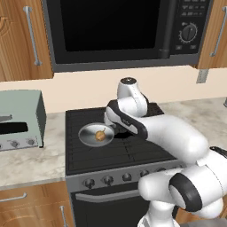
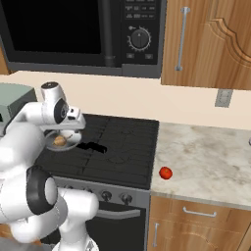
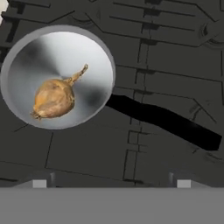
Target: Place the pan on the front left burner on the stove. Then place the tomato and the onion in the pan and turn on the front left burner.
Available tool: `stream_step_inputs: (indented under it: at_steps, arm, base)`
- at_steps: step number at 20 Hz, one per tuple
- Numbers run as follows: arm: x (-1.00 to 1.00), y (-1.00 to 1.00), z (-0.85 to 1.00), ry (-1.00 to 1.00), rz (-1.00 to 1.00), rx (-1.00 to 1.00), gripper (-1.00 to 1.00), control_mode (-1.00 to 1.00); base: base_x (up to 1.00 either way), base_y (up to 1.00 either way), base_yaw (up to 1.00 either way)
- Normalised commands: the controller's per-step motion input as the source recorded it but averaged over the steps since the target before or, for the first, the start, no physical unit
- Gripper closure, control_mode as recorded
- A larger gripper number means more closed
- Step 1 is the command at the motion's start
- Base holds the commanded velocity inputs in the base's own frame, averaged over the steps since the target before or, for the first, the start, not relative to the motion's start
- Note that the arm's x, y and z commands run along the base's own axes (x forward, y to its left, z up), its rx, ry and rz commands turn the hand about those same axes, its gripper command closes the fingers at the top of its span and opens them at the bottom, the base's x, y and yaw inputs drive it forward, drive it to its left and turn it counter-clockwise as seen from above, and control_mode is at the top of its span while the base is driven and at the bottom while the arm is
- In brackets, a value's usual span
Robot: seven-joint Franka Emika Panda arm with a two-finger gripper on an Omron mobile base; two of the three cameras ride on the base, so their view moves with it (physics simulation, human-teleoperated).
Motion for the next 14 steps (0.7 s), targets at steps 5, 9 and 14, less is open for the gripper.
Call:
stream_step_inputs:
  at_steps: [5, 9, 14]
  arm:
    - [-0.33, -0.66, 0.01, -0.01, 0.00, 0.00, -1.00, -1.00]
    - [-0.19, -0.61, 0.04, 0.00, 0.00, 0.00, -1.00, -1.00]
    - [-0.13, -0.57, 0.01, 0.00, 0.00, 0.00, -1.00, -1.00]
  base:
    - [0.00, 0.00, 0.00]
    - [0.00, 0.00, 0.00]
    - [0.00, 0.00, 0.00]
